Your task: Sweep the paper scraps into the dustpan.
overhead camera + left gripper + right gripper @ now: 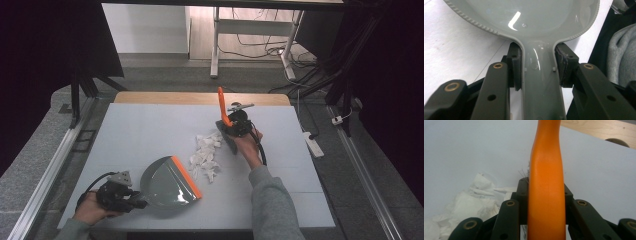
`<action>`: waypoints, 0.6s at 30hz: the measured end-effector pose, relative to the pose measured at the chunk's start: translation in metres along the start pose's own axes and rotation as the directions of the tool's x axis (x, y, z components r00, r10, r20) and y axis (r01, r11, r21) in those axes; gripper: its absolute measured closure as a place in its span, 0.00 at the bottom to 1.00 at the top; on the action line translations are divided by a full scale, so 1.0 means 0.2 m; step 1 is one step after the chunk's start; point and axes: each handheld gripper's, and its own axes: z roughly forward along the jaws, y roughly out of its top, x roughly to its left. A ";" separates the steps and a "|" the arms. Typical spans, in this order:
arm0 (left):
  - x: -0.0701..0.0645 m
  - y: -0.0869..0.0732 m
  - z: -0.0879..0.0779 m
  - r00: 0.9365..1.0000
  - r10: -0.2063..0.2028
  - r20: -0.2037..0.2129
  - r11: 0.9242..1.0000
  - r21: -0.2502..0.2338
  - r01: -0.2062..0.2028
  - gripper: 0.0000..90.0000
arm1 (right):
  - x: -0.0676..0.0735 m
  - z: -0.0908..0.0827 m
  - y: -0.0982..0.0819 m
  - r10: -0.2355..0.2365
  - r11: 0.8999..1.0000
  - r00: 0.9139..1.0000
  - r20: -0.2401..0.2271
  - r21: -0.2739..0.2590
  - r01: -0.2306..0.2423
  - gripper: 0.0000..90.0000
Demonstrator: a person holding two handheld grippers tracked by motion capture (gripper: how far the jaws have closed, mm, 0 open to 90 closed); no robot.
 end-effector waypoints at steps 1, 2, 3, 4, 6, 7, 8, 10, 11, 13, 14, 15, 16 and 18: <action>0.00 0.00 0.00 1.000 0.000 0.000 1.000 0.000 0.000 0.68 | 0.01 0.01 0.01 -0.006 1.000 1.000 0.000 0.009 0.006 0.78; 0.00 0.01 0.01 1.000 -0.002 -0.001 1.000 0.004 0.002 0.68 | 0.02 0.03 0.01 -0.009 1.000 1.000 -0.002 0.015 0.009 0.79; 0.00 0.01 0.02 1.000 -0.002 0.001 1.000 0.003 0.002 0.68 | 0.03 0.04 0.01 -0.015 1.000 1.000 -0.004 0.020 0.015 0.79; 0.01 0.02 0.02 1.000 -0.001 0.000 1.000 0.007 0.001 0.68 | 0.03 0.05 0.02 -0.018 0.999 1.000 -0.007 0.027 0.018 0.79; 0.01 0.02 0.03 1.000 -0.007 0.001 1.000 0.005 0.007 0.68 | 0.05 0.08 0.02 -0.022 0.999 1.000 -0.016 0.038 0.023 0.79; 0.01 0.02 0.03 1.000 -0.010 0.003 1.000 0.006 0.010 0.68 | 0.06 0.09 0.02 -0.022 0.999 1.000 -0.020 0.049 0.023 0.79; 0.02 0.02 0.03 1.000 -0.012 0.003 1.000 0.006 0.012 0.68 | 0.06 0.10 0.02 -0.032 0.998 0.999 -0.026 0.055 0.034 0.79; 0.02 0.02 0.03 1.000 -0.008 0.002 1.000 0.013 0.008 0.68 | 0.07 0.11 0.02 -0.030 0.998 0.999 -0.033 0.059 0.032 0.79; 0.02 0.03 0.04 1.000 -0.018 0.002 1.000 0.011 0.018 0.68 | 0.09 0.12 0.02 -0.032 0.998 0.999 -0.044 0.052 0.034 0.79; 0.03 0.03 0.04 1.000 -0.020 0.002 1.000 0.009 0.020 0.68 | 0.11 0.12 0.02 -0.041 0.997 0.998 -0.050 0.059 0.044 0.79; 0.03 0.03 0.04 1.000 -0.021 0.003 1.000 0.010 0.021 0.68 | 0.12 0.12 0.02 -0.052 0.997 0.997 -0.053 0.061 0.055 0.79; 0.03 0.03 0.04 1.000 -0.021 0.003 1.000 0.010 0.021 0.68 | 0.13 0.11 0.02 -0.051 0.996 0.997 -0.061 0.064 0.055 0.79; 0.03 0.03 0.04 1.000 -0.023 0.006 1.000 0.011 0.023 0.68 | 0.14 0.11 0.02 -0.061 0.996 0.996 -0.071 0.062 0.066 0.79; 0.03 0.03 0.05 1.000 -0.026 0.010 1.000 0.009 0.026 0.68 | 0.16 0.11 0.01 -0.071 0.995 0.994 -0.085 0.062 0.077 0.79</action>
